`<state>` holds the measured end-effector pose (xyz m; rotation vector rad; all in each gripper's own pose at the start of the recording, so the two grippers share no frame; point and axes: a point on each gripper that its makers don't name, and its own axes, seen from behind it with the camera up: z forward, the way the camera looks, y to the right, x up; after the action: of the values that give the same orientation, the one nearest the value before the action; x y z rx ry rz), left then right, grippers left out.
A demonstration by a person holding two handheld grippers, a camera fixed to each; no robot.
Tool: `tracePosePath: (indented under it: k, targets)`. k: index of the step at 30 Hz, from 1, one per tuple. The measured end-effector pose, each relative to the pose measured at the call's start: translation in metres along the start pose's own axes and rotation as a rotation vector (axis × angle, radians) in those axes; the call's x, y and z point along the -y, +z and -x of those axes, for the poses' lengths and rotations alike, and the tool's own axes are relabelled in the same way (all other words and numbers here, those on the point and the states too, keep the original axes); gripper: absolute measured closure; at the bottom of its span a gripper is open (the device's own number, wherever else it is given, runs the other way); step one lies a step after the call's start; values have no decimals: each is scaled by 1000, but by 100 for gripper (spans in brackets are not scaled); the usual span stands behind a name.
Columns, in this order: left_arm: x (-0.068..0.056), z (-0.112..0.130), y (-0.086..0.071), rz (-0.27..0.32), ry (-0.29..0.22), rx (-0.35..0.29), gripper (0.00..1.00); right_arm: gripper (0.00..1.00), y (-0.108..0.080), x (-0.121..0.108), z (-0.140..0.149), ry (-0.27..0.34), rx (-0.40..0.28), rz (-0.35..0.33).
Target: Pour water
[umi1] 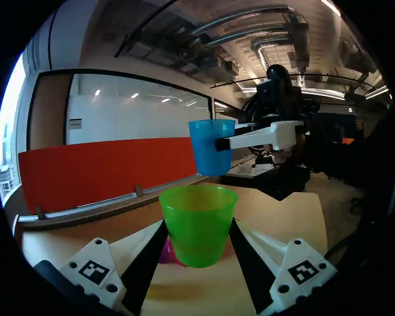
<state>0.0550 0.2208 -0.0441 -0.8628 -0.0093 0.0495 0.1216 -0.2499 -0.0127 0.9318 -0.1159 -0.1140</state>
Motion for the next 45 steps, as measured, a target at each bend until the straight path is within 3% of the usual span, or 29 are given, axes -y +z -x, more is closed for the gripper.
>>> tracePosePath:
  k: [18,45]
  targets:
    - [9,23,-2,4,5,74,20,13,-9,-13,40,-3,50,19]
    - [5,72,-1,36,24,215,20,12,-21,-13,115,-26,166,0]
